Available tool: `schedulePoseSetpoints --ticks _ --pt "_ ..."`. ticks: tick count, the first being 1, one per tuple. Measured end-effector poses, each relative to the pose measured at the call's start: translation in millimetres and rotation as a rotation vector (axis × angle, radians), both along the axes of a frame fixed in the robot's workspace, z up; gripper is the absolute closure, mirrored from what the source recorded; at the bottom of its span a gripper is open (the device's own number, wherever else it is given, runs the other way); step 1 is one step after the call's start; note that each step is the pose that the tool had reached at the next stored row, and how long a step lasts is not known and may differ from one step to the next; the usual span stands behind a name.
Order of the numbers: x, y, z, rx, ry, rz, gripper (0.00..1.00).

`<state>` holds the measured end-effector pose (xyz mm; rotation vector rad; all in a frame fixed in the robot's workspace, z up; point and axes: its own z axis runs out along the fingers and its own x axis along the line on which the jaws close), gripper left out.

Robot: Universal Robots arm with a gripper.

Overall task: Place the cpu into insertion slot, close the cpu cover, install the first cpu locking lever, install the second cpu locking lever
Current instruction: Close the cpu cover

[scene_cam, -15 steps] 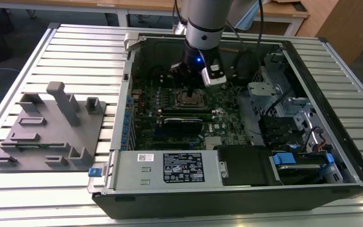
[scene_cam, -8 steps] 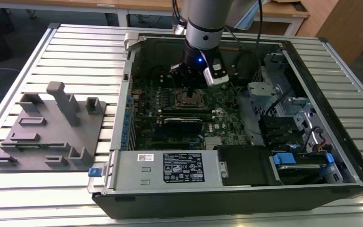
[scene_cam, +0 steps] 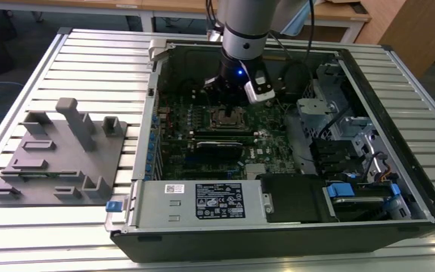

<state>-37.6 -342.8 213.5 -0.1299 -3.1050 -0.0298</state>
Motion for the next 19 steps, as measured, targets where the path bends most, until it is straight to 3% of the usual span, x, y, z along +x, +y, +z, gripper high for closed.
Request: schedulePoseSetpoints --ticks 7,12,13,19 --pt "-0.1 0.0 -1.7 0.0024 -0.0098 0.075 0.9" --pt "-0.3 0.0 -3.3 0.0019 -0.0357 0.102 0.9" --pt "-0.8 0.1 -3.4 0.0019 -0.038 0.103 0.9" --pt "-5.4 0.0 -4.1 0.0017 -0.0401 0.104 0.9"
